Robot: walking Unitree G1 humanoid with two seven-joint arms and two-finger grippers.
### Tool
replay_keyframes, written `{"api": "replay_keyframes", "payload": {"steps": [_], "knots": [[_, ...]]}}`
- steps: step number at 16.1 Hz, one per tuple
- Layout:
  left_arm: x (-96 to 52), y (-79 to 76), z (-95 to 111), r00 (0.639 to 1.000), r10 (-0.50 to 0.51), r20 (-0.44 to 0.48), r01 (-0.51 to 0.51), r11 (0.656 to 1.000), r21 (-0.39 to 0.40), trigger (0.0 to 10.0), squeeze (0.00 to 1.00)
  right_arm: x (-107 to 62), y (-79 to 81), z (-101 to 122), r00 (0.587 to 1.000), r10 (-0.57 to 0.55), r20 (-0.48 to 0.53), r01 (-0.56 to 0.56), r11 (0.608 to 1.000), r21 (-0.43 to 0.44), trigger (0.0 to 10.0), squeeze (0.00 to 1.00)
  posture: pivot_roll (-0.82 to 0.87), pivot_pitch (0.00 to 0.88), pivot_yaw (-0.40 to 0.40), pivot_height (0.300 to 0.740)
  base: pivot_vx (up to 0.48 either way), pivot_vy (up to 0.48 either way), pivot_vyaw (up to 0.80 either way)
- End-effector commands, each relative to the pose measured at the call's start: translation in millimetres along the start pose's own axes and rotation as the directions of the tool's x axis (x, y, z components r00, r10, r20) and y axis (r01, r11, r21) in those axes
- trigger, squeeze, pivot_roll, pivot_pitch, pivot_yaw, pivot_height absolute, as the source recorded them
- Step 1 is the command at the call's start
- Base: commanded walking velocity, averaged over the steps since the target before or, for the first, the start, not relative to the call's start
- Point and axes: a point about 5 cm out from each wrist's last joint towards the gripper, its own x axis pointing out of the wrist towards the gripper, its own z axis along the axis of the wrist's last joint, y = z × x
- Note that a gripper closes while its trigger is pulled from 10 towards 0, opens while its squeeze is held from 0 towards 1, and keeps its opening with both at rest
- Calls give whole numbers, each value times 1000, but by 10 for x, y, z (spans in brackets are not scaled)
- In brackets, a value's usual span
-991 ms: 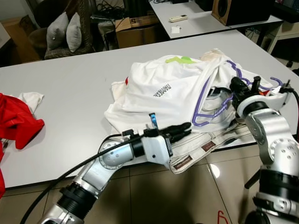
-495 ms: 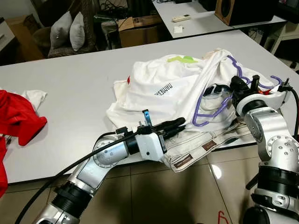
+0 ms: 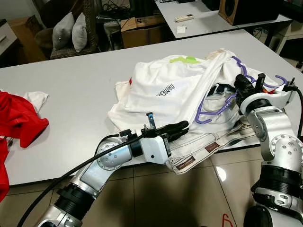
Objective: Hang hanger
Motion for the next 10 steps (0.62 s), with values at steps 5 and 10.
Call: {"api": "replay_keyframes", "payload": {"steps": [5, 10], "knots": [[14, -122, 115, 993, -99, 66, 95, 994, 53, 0, 0, 128, 122, 224, 989, 21, 143, -34, 995, 89, 10000, 0, -5, 34, 138, 740, 0, 0, 0], [80, -58, 251, 989, -74, 129, 68, 997, 48, 0, 0, 279, 93, 152, 990, -28, 138, 25, 999, 19, 10000, 0, 1, 32, 128, 740, 0, 0, 0]]}}
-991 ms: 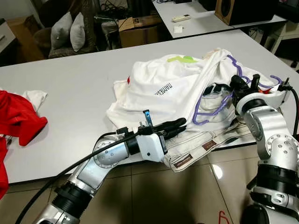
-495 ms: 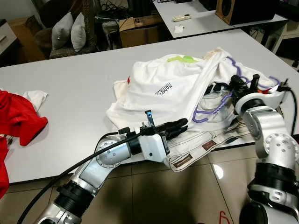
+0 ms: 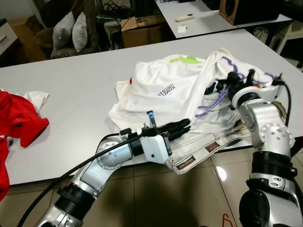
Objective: Hang hanger
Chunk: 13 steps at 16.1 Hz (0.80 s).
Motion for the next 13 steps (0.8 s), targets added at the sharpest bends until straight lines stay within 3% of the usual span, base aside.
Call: {"api": "replay_keyframes", "payload": {"steps": [1, 4, 6, 9, 11, 13], "knots": [[78, -56, 228, 990, -73, 124, 70, 997, 30, 0, 0, 21, 91, 231, 987, 5, 159, -2, 1000, -16, 10000, 0, 2, 30, 128, 740, 0, 0, 0], [156, -56, 360, 979, -91, 184, 93, 996, -3, 0, 0, 71, 73, 231, 980, -27, 200, 24, 1000, 15, 10000, 0, 5, 30, 131, 740, 0, 0, 0], [193, -94, 408, 972, -113, 205, 123, 992, -33, 0, 0, 117, 145, 223, 977, -9, 213, -2, 999, 52, 10000, 0, 5, 28, 135, 740, 0, 0, 0], [186, -129, 293, 980, -149, 130, 152, 988, -18, 235, 0, 129, 287, 188, 978, 28, 205, -55, 990, 127, 10000, 0, 9, 26, 137, 740, 0, 0, 0], [193, -70, 191, 991, -121, 58, 120, 993, 25, 392, 0, 88, 369, 107, 984, 42, 175, -62, 992, 112, 10000, 0, 6, 25, 136, 740, 0, 0, 0], [230, -30, 202, 991, -110, 72, 109, 994, 20, 392, 0, 41, 409, -16, 989, 47, 138, -55, 997, 54, 10000, 0, 1, 25, 135, 740, 0, 0, 0]]}}
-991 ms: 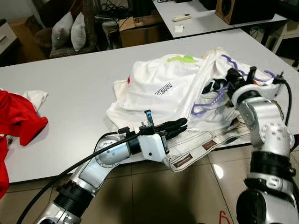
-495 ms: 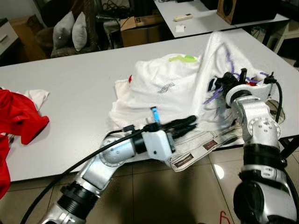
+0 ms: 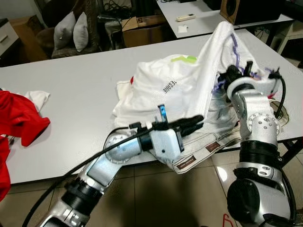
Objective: Hang hanger
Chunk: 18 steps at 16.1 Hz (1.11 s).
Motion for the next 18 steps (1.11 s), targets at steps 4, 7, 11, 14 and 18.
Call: {"api": "replay_keyframes", "payload": {"steps": [4, 7, 11, 14, 18], "knots": [[188, 37, 227, 990, -36, 139, 39, 999, -13, 471, 0, -169, -7, -114, 998, 7, -56, -24, 949, -313, 10000, 0, -4, 11, 133, 740, 0, 0, 0], [219, 265, 317, 985, 7, 173, 11, 995, -101, 667, 0, -289, -141, -44, 998, -23, -61, -7, 889, -458, 10000, 0, -11, 0, 139, 740, 0, 0, 0], [141, 639, 51, 991, 131, -20, -132, 989, -73, 1176, 0, -399, -96, 6, 995, 10, -100, -60, 857, -512, 10000, 0, -12, 0, 148, 740, 0, 0, 0], [142, 472, -25, 998, 22, -63, -32, 986, -163, 10000, 129, -454, 27, -16, 991, 67, -120, -116, 874, -472, 10000, 0, -16, 0, 160, 740, 0, 0, 0], [138, 398, 10, 999, -12, -53, -4, 959, -283, 10000, 1000, -456, 28, 48, 995, 70, -76, -95, 911, -400, 10000, 0, -11, 0, 163, 740, 0, 0, 0]]}}
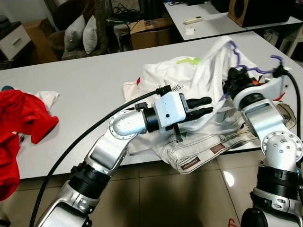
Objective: Hang hanger
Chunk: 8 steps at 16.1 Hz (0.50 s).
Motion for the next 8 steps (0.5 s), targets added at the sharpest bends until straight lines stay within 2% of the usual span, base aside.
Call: {"api": "replay_keyframes", "payload": {"steps": [1, 2, 3, 4, 5, 6, 7, 8], "knots": [[-50, 105, -95, 996, 54, -76, -52, 998, 35, 10000, 1000, -10, 40, 14, 1000, 15, 7, -16, 1000, 23, 10000, 0, -10, 0, 163, 740, 0, 0, 0], [-59, 177, -122, 989, 103, -102, -97, 993, 66, 10000, 1000, -13, 42, 16, 1000, 18, 3, -18, 1000, 12, 10000, 0, -10, 0, 164, 740, 0, 0, 0], [-83, 311, -112, 977, 181, -115, -178, 983, 37, 10000, 1000, -20, 46, 23, 1000, 24, -3, -24, 1000, -4, 10000, 0, -9, 0, 163, 740, 0, 0, 0], [-121, 397, -86, 969, 221, -108, -224, 975, -12, 10000, 278, -27, 53, 34, 999, 33, -9, -33, 999, -36, 10000, 0, -10, 0, 166, 740, 0, 0, 0], [-192, 489, -52, 959, 269, -88, -277, 957, -84, 10000, 0, -36, 86, 62, 998, 60, -17, -61, 992, -108, 10000, 0, -11, 0, 167, 740, 0, 0, 0], [-316, 609, -53, 932, 348, -102, -360, 923, -138, 10000, 0, -68, 200, 120, 990, 136, -38, -141, 961, -238, 10000, 0, -11, 0, 172, 740, 0, 0, 0], [-465, 717, -80, 892, 431, -140, -448, 884, -134, 10000, 0, -129, 339, 167, 972, 224, -71, -234, 902, -362, 10000, 0, -9, 0, 171, 740, 0, 0, 0], [-647, 810, -153, 835, 506, -215, -537, 834, -126, 10000, 0, -222, 466, 181, 944, 301, -132, -327, 813, -482, 10000, 0, -6, 0, 168, 740, 0, 0, 0]]}}
